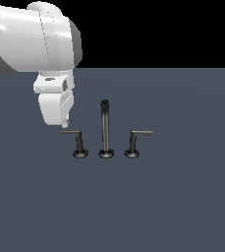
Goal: Turn on the faucet by rotating a designated handle.
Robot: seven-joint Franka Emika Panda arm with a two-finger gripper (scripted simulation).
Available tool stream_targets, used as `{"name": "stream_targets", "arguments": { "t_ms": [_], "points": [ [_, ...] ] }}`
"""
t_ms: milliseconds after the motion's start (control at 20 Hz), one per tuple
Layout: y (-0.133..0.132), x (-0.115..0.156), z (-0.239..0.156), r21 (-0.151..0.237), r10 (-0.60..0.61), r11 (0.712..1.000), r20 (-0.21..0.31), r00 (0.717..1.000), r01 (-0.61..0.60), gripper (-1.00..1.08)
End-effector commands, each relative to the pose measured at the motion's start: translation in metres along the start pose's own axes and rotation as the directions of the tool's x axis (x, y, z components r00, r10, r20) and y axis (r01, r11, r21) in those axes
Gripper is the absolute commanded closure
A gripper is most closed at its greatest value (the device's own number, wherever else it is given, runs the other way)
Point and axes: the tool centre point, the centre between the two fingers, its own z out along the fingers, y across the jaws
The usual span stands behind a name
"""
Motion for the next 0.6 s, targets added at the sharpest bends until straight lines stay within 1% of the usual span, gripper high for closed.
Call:
{"name": "stream_targets", "arguments": {
  "t_ms": [0, 300, 550],
  "points": [
    [-0.008, 0.003, 0.008, 0.001, 0.037, 0.999, -0.001, 0.999, -0.037, 1.08],
    [-0.019, 0.008, 0.021, 0.001, 0.095, 0.995, -0.001, 0.995, -0.095, 1.08],
    [-0.022, 0.009, 0.024, 0.001, 0.110, 0.994, 0.000, 0.994, -0.110, 1.08]
  ]
}}
